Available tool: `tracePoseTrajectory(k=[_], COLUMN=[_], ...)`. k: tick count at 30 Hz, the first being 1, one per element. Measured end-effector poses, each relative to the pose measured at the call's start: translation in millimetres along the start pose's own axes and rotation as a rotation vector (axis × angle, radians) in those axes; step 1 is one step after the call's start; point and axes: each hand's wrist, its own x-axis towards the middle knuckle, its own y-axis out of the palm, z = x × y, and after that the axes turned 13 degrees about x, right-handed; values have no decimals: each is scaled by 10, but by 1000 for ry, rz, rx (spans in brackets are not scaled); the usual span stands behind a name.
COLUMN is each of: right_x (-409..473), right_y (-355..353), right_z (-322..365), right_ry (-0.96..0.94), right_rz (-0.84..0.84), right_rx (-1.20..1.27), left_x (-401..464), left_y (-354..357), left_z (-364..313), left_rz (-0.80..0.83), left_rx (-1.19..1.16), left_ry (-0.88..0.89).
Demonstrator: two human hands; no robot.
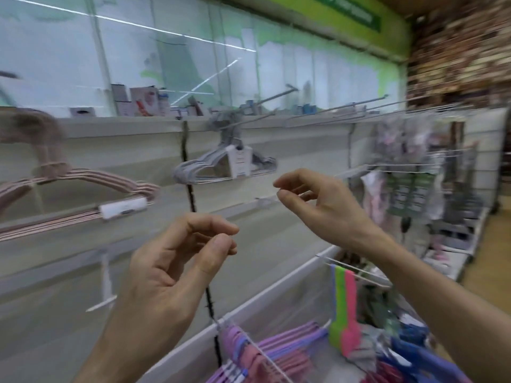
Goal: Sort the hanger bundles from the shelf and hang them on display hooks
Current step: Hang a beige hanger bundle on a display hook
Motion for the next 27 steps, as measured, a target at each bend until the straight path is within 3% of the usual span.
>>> tracePoseTrajectory(k=[14, 27], right_x=[-1017, -1761], right_y=[-2969, -4545], right_z=[-592, -1316], right_ry=[177, 429], right_rz=[-124, -243], right_rx=[-243, -510], left_x=[313, 531], left_y=[2772, 4811], left_z=[-987, -1124], left_rz=[253, 508], left_rx=[-330, -447], left_ry=[128, 116])
